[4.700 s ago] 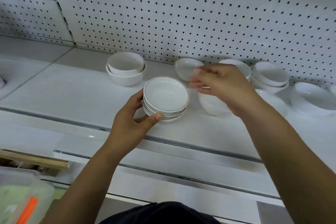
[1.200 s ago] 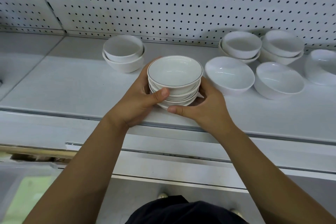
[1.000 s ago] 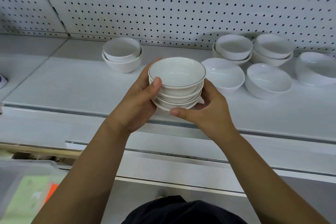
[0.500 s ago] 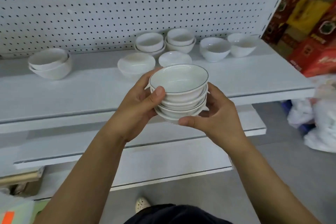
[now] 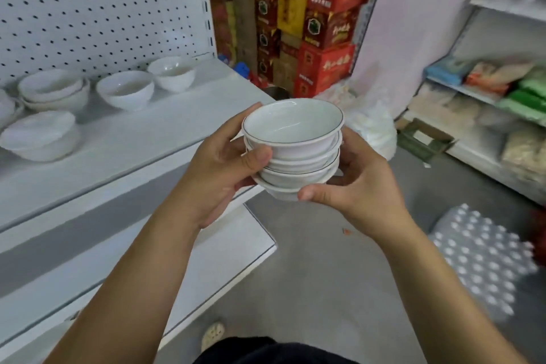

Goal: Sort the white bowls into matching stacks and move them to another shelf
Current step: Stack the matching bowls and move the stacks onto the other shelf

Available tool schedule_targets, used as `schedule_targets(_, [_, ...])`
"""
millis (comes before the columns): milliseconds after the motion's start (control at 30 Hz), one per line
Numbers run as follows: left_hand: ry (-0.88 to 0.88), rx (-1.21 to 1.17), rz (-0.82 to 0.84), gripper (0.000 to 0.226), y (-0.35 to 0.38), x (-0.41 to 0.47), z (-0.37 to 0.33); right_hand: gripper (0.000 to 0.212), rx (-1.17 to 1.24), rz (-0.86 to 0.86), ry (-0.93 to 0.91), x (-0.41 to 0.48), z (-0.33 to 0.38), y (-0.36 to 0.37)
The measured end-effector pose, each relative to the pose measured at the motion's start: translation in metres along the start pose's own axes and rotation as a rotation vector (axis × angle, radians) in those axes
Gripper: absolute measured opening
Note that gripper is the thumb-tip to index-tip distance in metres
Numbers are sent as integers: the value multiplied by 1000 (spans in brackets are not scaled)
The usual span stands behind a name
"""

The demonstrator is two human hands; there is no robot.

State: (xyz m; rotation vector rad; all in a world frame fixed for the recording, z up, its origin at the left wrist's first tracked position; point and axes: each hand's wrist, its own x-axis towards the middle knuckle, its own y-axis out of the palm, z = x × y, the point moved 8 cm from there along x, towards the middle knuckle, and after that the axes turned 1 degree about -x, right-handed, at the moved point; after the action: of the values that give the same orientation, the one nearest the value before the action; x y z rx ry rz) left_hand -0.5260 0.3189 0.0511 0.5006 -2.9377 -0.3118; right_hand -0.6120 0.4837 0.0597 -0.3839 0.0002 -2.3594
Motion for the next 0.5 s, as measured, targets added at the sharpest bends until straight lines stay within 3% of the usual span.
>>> schedule_targets(300, [-64,-18,328,97,147,117,37,97,-72,-335,18,-8,-14,-160])
schedule_targets(500, [-76,5,484,108,219,214,58,96,-105,-462,34,27,-27,-251])
